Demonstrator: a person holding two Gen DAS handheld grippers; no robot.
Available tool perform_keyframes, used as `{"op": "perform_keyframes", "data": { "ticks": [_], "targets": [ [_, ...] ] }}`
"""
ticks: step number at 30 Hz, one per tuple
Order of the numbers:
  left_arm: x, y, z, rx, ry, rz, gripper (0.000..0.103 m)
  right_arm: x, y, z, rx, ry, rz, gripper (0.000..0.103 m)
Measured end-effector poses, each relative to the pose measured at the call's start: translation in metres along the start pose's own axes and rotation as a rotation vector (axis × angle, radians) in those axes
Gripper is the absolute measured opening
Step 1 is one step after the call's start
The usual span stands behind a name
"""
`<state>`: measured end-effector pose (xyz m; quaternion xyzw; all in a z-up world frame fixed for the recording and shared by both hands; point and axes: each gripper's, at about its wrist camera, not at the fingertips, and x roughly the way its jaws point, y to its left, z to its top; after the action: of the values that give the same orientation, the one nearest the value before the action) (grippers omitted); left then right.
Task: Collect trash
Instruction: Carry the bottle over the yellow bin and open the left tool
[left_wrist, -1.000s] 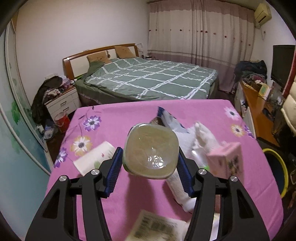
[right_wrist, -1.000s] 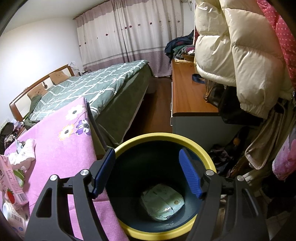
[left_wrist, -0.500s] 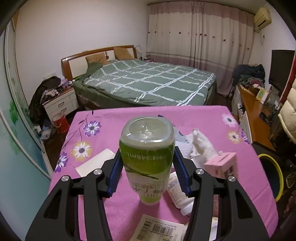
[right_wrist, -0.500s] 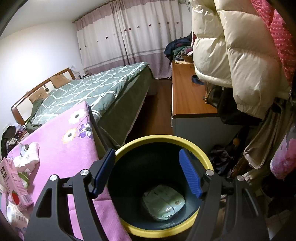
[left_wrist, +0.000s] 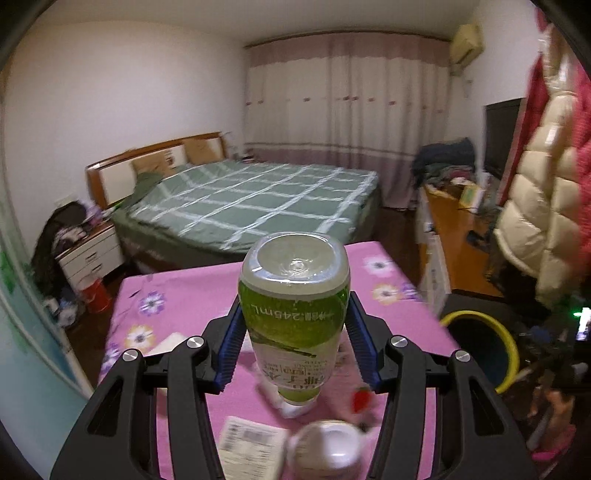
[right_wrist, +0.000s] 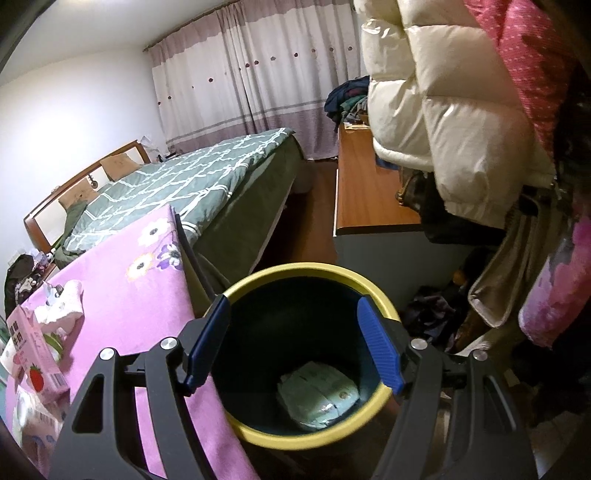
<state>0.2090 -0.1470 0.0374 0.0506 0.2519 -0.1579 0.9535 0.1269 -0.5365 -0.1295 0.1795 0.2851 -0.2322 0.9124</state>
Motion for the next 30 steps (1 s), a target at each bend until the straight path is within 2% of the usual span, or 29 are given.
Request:
{"op": "perform_keyframes", "data": {
  "ticks": [5, 12, 16, 23, 30],
  "targets": [
    [-0.007, -0.056, 0.003, 0.03, 0.002, -0.149, 0.052, -0.009, -0.021, -0.004, 0.022, -0.003, -0.019, 0.068],
    [0.029, -0.142, 0.002, 0.08, 0.073, -0.291, 0.052, -0.022, -0.053, -0.01, 0.064, -0.012, -0.041, 0.068],
    [0.06, -0.196, -0.002, 0.126, 0.115, -0.338, 0.052, -0.022, -0.065, -0.014, 0.078, -0.001, -0.039, 0.068],
    [0.119, -0.281, -0.028, 0.21, 0.202, -0.402, 0.052, -0.018, -0.084, -0.018, 0.097, 0.02, -0.044, 0.068],
    [0.156, -0.318, -0.054, 0.241, 0.266, -0.394, 0.054, -0.012, -0.095, -0.021, 0.107, 0.044, -0.07, 0.068]
  ]
}}
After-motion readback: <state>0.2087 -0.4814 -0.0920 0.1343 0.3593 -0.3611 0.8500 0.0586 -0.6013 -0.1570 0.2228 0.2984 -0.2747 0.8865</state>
